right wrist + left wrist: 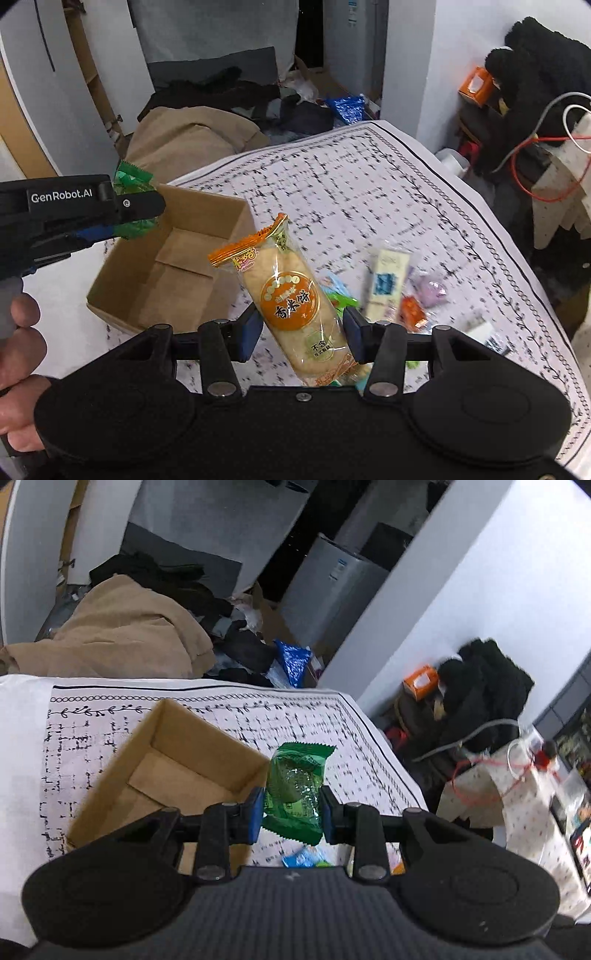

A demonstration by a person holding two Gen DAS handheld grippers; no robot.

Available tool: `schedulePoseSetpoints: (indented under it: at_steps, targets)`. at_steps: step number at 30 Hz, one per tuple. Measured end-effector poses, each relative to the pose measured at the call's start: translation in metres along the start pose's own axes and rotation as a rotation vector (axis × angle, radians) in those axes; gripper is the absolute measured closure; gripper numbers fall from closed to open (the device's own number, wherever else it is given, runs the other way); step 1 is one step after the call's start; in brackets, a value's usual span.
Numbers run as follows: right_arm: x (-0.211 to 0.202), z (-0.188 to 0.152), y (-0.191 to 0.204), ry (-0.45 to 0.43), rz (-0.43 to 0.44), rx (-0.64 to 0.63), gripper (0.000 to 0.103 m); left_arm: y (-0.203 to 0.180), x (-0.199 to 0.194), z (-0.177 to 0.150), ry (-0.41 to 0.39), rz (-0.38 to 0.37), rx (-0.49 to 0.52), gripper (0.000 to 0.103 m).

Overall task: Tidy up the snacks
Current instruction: 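Carry the green candy with the left tool while the right tool carries the bread packet, then open the left tool over the box while the right tool releases the bread packet inside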

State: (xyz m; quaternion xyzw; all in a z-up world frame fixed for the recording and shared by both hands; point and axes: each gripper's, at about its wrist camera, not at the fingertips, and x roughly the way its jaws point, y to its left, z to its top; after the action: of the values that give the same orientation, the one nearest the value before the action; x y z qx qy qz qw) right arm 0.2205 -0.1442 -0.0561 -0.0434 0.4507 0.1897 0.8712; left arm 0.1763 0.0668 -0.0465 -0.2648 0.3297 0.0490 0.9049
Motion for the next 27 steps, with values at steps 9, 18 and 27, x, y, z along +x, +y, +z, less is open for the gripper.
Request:
schedulePoseSetpoints:
  at_steps: [9, 18, 27]
  targets:
    - [0.032, 0.011, 0.030, 0.001, 0.087, 0.036, 0.056, 0.044, 0.009, 0.012, 0.003, 0.033, -0.125, 0.072]
    - [0.063, 0.018, 0.047, 0.039, 0.164, 0.078, 0.056, 0.074, 0.028, 0.016, 0.027, 0.107, -0.206, 0.072]
    - [0.085, 0.031, 0.067, 0.054, 0.245, 0.093, 0.056, 0.091, 0.044, 0.015, 0.067, 0.206, -0.268, 0.068]
